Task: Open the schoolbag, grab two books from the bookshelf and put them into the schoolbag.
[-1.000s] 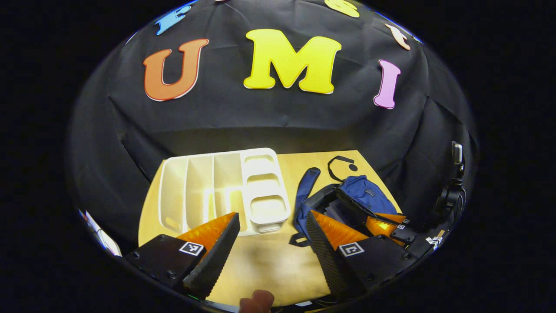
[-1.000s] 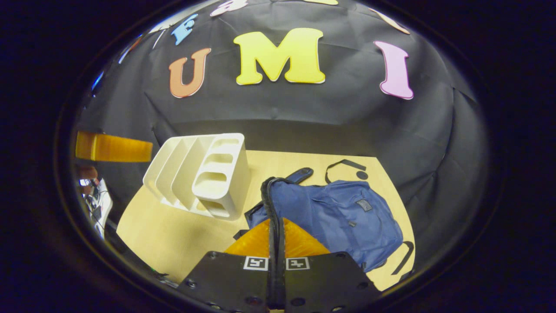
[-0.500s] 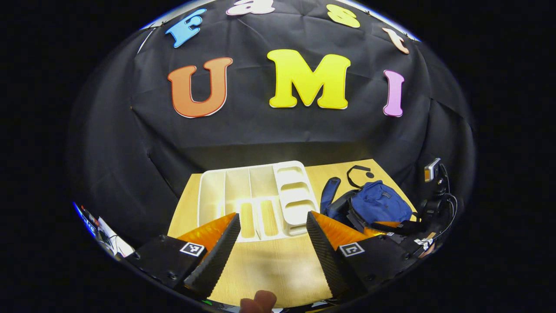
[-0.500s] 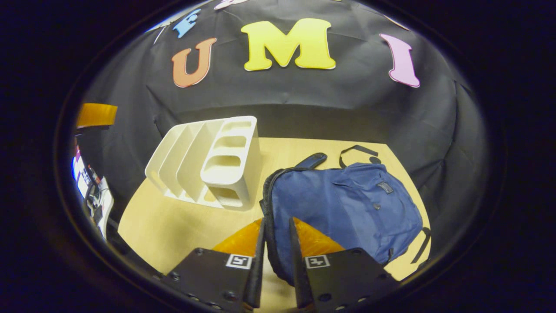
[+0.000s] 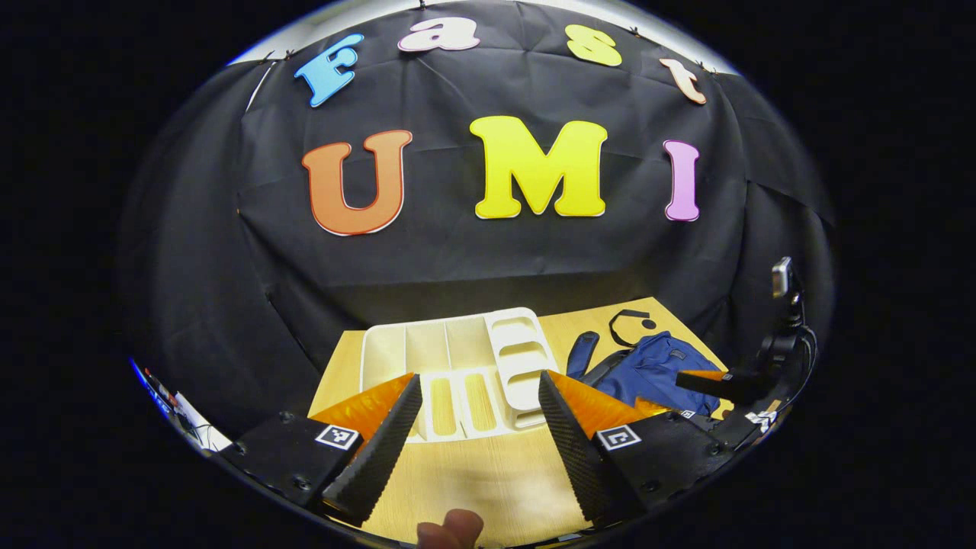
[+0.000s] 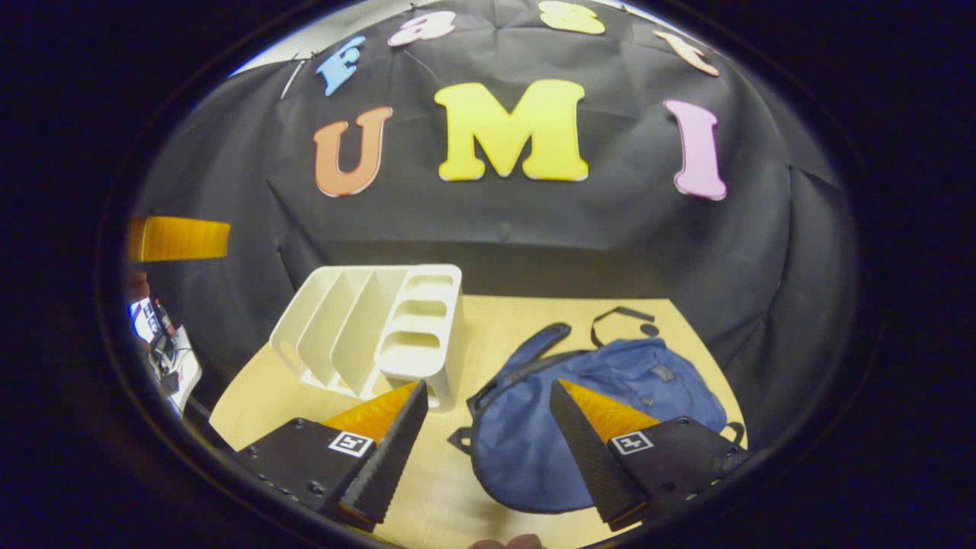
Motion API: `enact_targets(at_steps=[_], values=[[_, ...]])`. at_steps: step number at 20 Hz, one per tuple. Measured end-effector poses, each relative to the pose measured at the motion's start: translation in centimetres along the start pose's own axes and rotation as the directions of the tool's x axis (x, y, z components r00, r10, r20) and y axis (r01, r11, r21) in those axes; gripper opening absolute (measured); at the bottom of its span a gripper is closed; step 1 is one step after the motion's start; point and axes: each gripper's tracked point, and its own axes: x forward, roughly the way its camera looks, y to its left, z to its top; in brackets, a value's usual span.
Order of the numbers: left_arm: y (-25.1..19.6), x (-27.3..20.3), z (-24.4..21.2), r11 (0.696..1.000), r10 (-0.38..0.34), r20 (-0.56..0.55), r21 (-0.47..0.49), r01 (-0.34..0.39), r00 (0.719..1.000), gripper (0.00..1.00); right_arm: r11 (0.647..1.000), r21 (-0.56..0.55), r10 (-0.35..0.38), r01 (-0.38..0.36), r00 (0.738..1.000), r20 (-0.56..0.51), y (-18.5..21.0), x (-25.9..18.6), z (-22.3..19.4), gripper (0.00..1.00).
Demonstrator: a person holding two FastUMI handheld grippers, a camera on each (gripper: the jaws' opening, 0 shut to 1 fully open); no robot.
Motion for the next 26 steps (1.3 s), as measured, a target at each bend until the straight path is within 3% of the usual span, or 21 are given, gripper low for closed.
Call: enact_targets(at_steps=[3, 8, 13, 14, 15, 17, 18, 26], values=[[0.2, -0.2, 1.9, 0.999, 0.023, 0.111, -0.038, -0.019, 0.994, 0.97, 1.0, -0.012, -0.013, 0.015, 0.988, 0.154, 0.2, -2.2, 5.4, 0.97], [1.2, -2.4, 7.3, 0.987, 0.042, 0.282, -0.159, 0.004, 0.958, 0.99, 0.999, -0.021, -0.033, 0.044, 0.926, 0.375, -0.1, -6.8, 13.9, 0.96], [1.6, -4.9, 12.2, 0.991, 0.068, 0.403, -0.131, -0.016, 0.913, 0.98, 0.999, 0.011, -0.043, 0.043, 0.866, 0.497, 0.0, -10.3, 19.5, 0.94], [1.5, -5.0, 12.9, 0.992, 0.07, 0.417, -0.122, -0.021, 0.906, 0.94, 0.999, 0.016, -0.047, 0.045, 0.858, 0.512, -0.1, -10.9, 20.1, 0.99], [1.4, -5.1, 13.2, 0.993, 0.07, 0.424, -0.114, -0.023, 0.903, 0.98, 0.999, 0.019, -0.051, 0.048, 0.852, 0.522, -0.1, -10.8, 20.6, 0.96], [0.9, -5.2, 13.3, 0.994, 0.068, 0.425, -0.109, -0.023, 0.903, 1.0, 0.998, 0.02, -0.056, 0.053, 0.844, 0.533, 0.0, -11.0, 20.7, 0.99], [0.9, -5.2, 13.1, 0.993, 0.07, 0.42, -0.113, -0.024, 0.905, 1.0, 0.998, 0.022, -0.058, 0.055, 0.847, 0.529, 0.0, -11.1, 20.5, 0.94], [0.5, -4.7, 12.0, 0.991, 0.077, 0.386, -0.128, -0.03, 0.919, 0.98, 0.997, 0.059, -0.078, 0.055, 0.864, 0.497, -0.6, -10.0, 19.7, 0.96]])
